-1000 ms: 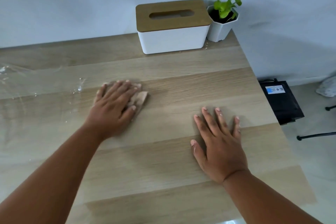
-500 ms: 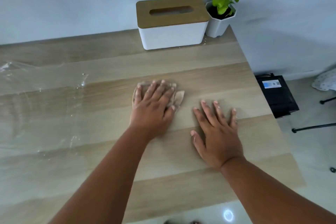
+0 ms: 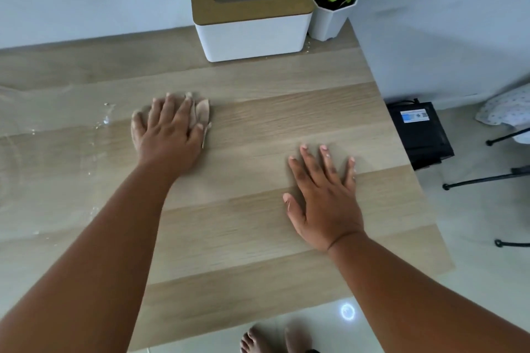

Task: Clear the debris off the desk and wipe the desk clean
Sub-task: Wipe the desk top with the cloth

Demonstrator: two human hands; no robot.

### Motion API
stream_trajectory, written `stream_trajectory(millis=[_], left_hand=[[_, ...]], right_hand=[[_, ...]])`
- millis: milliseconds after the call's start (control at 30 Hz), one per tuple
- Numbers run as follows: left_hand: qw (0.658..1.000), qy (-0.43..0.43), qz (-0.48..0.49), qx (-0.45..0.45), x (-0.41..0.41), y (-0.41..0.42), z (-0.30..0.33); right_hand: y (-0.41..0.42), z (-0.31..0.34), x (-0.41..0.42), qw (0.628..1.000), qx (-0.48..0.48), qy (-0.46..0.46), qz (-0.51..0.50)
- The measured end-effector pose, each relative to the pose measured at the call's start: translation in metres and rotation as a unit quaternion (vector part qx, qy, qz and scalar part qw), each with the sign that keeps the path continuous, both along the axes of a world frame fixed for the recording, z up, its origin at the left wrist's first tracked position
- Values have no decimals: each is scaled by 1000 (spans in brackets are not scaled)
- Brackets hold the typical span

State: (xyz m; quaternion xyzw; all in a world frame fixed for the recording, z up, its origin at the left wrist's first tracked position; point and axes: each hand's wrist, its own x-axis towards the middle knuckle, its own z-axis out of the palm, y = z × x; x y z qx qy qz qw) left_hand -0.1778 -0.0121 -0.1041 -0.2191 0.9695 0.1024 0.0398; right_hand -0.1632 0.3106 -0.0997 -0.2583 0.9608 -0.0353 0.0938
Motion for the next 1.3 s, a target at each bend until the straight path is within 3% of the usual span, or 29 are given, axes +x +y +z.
stream_trajectory(millis=[100, 200, 367, 500, 567, 633, 700, 767, 967, 1100, 1300], left_hand=[[1000, -16, 1, 2, -41, 8, -3], [998, 4, -58, 11, -39, 47, 0], [987, 32, -157, -7, 38, 109, 1], [982, 42, -182, -8, 128, 108, -2], [989, 41, -142, -18, 158, 83, -1], [999, 28, -24, -24, 160, 56, 1], [996, 11, 89, -17, 136, 38, 3], [991, 6, 135, -6, 102, 36, 1], [998, 21, 56, -13, 70, 90, -2], [999, 51, -4, -5, 99, 131, -4], [999, 50, -20, -1, 154, 155, -6]], right_hand=[[0, 0, -1, 1000, 0, -5, 2], [1, 0, -1, 1000, 1, -2, 2], [2, -1, 0, 1000, 10, 11, 10], [0, -1, -1, 1000, 6, 16, 11], [0, -2, -1, 1000, 7, 15, 14], [0, -3, -1, 1000, 7, 20, 15], [1, -6, -2, 1000, 9, 21, 15], [1, -8, -2, 1000, 6, 24, 16], [2, -9, -3, 1000, 3, 22, 15], [-1, -4, -2, 1000, 0, 22, 11], [0, -3, 0, 999, -37, 24, 22]])
